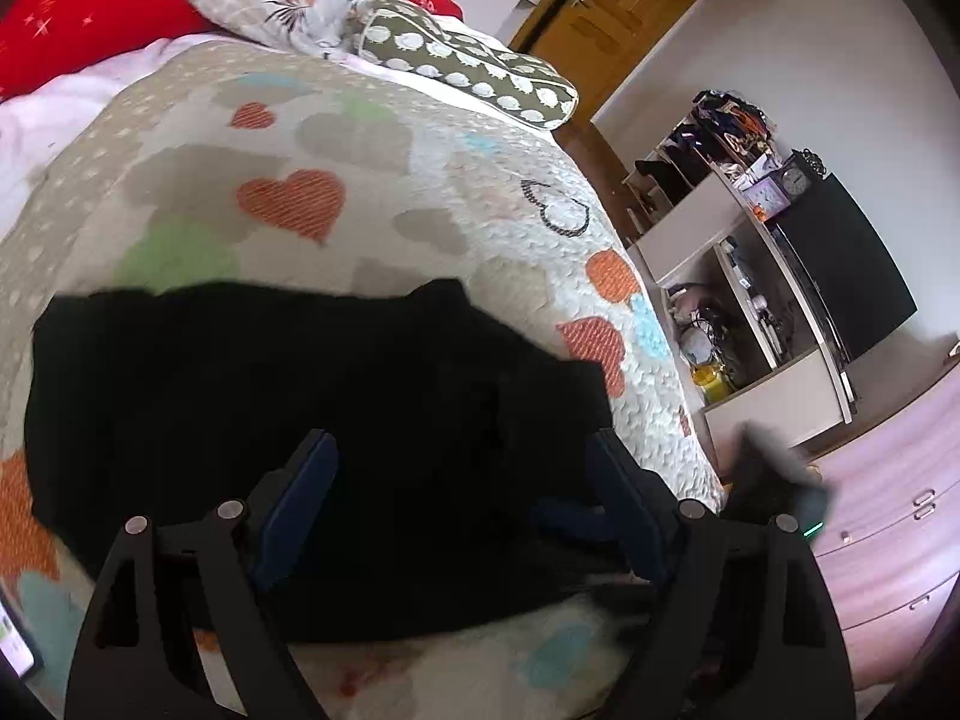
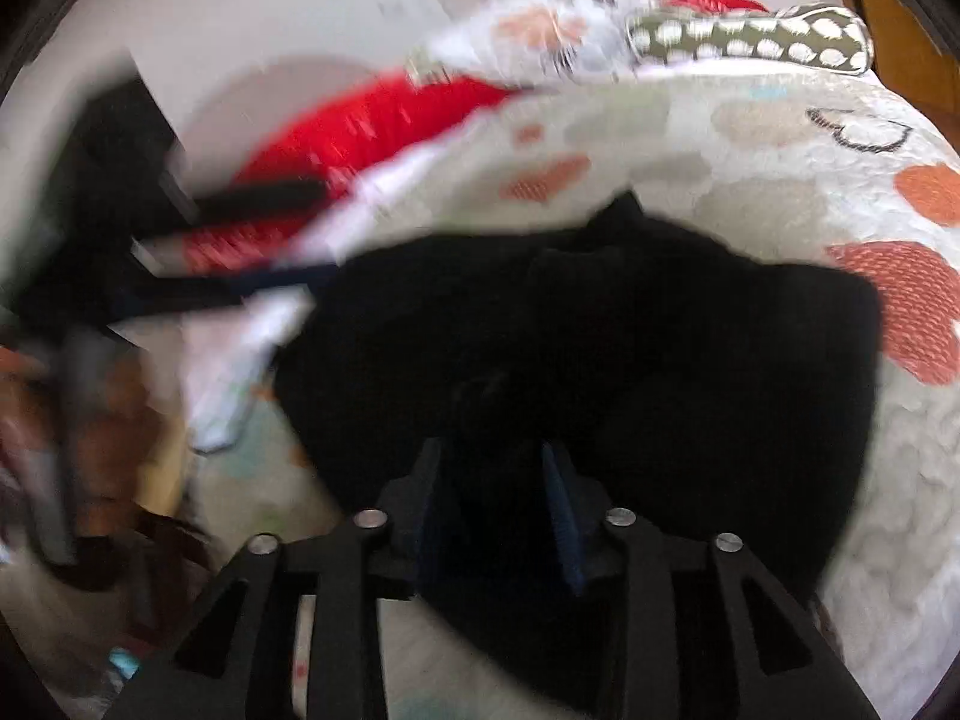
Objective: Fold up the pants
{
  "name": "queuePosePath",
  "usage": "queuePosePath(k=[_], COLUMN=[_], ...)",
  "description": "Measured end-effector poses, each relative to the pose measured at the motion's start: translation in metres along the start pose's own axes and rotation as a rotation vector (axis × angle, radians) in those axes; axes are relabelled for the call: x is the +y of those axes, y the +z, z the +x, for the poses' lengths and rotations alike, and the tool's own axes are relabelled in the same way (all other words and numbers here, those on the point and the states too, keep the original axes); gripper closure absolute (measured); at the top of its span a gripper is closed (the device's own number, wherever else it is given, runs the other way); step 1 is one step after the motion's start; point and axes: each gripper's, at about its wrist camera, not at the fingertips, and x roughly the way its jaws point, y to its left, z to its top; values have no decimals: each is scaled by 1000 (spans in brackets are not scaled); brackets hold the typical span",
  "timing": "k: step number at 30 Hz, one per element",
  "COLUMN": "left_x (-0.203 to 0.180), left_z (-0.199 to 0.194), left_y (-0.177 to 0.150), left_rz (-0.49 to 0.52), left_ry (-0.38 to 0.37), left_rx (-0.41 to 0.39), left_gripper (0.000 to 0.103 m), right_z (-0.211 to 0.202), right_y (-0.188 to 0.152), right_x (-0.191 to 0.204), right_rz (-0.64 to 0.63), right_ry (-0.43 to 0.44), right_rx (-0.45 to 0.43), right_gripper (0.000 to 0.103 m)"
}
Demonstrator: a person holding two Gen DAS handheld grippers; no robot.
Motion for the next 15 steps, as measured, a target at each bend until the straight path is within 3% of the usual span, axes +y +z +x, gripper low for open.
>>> queuePosePath(k=[2, 4, 6, 8, 12, 15], left_x=[-1, -9, -15, -26, -42, -38], left_z=[4, 14, 25, 43, 65, 76], left_y=[-9, -8, -9, -15, -29, -32], left_rz=[-2, -3, 4, 21, 95, 113], left_ry=[-22, -49, -69, -61, 7, 162], left_rx=[-1, 4, 9, 33, 79, 71], left_gripper=[17, 17, 17, 17, 18, 18], right_z=[-26, -49, -57, -57, -48, -46], right_y=[3, 3, 1, -6, -18, -9], right_x=[-9, -22, -32, -33, -29, -34], right_rz=[11, 7, -6, 0, -10, -14], right_ry=[-4, -81, -172, -203, -209, -228], right_rx=[-70, -127, -111, -95, -69, -85], right_gripper=[46, 45, 45, 45, 45, 45])
